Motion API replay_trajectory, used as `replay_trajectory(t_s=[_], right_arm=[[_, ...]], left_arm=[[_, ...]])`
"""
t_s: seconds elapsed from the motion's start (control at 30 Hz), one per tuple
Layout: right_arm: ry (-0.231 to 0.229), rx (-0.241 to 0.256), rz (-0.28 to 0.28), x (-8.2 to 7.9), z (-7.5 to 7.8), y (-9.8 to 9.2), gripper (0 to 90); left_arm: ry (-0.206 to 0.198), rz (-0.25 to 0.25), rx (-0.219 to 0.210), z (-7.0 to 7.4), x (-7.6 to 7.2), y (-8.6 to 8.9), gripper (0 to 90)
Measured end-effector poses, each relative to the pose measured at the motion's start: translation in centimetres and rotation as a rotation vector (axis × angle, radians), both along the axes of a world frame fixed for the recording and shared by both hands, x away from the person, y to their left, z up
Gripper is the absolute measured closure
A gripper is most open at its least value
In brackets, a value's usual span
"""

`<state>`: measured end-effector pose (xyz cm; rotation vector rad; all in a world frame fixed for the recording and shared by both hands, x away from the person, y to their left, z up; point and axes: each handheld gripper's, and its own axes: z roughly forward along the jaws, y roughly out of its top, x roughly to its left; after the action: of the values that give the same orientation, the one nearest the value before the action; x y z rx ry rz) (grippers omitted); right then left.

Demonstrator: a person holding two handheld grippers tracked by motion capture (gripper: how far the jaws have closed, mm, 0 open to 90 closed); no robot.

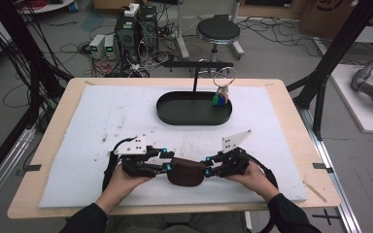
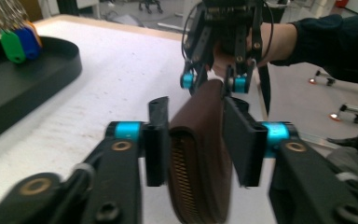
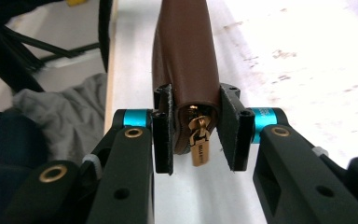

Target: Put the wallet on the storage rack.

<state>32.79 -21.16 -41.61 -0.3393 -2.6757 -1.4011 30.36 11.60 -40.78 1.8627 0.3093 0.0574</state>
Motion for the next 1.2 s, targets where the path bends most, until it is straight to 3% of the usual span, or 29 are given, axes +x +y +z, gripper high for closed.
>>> replay_trajectory(t_s=[0.23, 0.33, 0.43, 0.5, 0.6, 0.8, 1.03, 1.2], right_arm=[[-0.042, 0.010, 0.017, -0.4, 1.3, -0.4, 70.4], [-0.064, -0.001, 0.023, -0.6, 1.7, -0.4, 70.3], [-0.087, -0.004, 0.039, -0.7, 2.2, -0.4, 70.3], [-0.098, -0.011, 0.042, -0.8, 2.5, -0.4, 70.3], [-0.104, -0.009, 0.044, -1.0, 2.8, -0.4, 70.2], [-0.111, 0.029, 0.032, -1.1, 3.3, -0.6, 68.1], [-0.061, 0.172, -0.060, -0.6, 3.5, -1.5, 53.8], [-0.034, 0.223, -0.084, -0.5, 3.4, -1.4, 50.1]], left_arm=[[0.014, 0.013, 0.017, -0.1, 0.3, 0.0, 44.6], [0.038, -0.019, 0.017, -0.2, 0.4, -0.2, 43.2], [0.050, -0.047, 0.043, -0.4, 0.4, -0.6, 42.1], [0.054, -0.062, 0.048, -0.5, 0.4, -0.9, 43.5], [0.049, -0.092, 0.047, -0.6, 0.2, -1.0, 57.0], [0.065, -0.099, -0.043, -0.4, 0.3, -0.5, 65.5], [0.042, -0.064, -0.150, 0.0, 0.2, 0.2, 66.6], [0.028, -0.053, -0.198, 0.1, 0.2, 0.4, 66.6]])
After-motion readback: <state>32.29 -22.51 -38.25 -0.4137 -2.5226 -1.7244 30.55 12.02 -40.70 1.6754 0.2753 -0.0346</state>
